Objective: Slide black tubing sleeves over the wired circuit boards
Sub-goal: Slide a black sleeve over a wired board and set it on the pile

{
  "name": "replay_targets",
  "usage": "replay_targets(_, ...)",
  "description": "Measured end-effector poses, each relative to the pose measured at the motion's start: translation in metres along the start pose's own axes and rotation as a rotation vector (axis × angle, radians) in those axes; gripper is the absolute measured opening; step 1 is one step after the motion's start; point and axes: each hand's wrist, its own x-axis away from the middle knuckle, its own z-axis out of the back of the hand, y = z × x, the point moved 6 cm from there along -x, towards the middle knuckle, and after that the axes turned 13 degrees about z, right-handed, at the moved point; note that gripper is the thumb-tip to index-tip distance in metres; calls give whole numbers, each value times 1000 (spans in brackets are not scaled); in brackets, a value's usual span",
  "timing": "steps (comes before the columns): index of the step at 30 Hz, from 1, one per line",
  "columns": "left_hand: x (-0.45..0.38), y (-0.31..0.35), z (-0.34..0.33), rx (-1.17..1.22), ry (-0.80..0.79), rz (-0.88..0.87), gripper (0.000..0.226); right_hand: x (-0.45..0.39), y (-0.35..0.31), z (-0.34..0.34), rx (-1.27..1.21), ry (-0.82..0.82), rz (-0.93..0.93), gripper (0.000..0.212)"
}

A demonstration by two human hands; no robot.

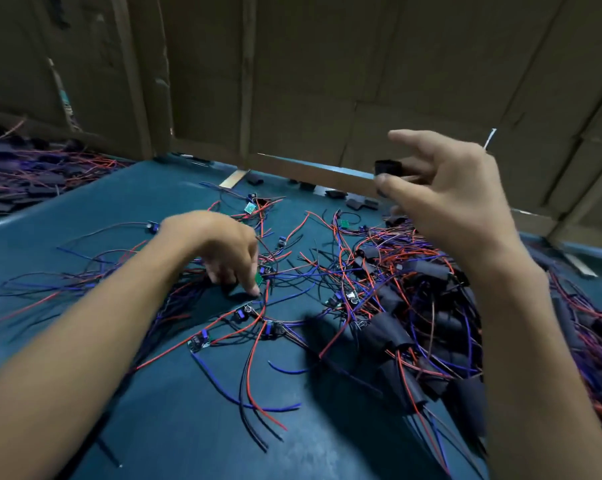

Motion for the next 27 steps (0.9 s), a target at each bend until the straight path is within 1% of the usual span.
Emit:
replay_targets(2, -8, 5, -4, -50, 58, 20, 28, 1, 0, 5, 22, 10, -3, 47)
replay_targets(4, -6, 13, -1, -112, 119, -14, 28, 2, -1, 7, 30, 9, -13, 49)
replay_targets(7, 11, 23, 12, -57, 171, -104, 22, 1, -3, 9, 33, 31, -28, 49)
replay_targets(9, 28, 25, 28, 96, 226, -188, 13, 1, -2, 10, 30, 40, -39, 50)
replay_targets(12, 56, 21, 57, 435, 306, -348, 15, 1, 1, 10, 17, 37, -46, 50)
replay_targets(15, 79, 21, 71, 708, 317, -548, 15, 1, 6, 10, -9, 23, -61, 43)
replay_targets(18, 92, 26, 75, 864, 300, -676, 18, 2, 6, 6, -74, -1, -75, 29)
replay_targets(21, 98, 31, 78, 955, 236, -774, 24, 3, 2, 1, -176, -14, -87, 22)
replay_targets(23, 96, 30, 78, 954, 226, -765, 21, 3, 0, -1, -204, -32, -88, 21)
replay_targets(24, 92, 29, 77, 916, 239, -723, 18, 3, 1, -1, -199, -41, -94, 20)
replay_targets(26, 81, 26, 72, 765, 305, -570, 17, 2, 4, -1, -156, -47, -99, 21)
replay_targets(27, 73, 23, 69, 655, 358, -469, 23, 2, 6, -1, -135, -46, -102, 21)
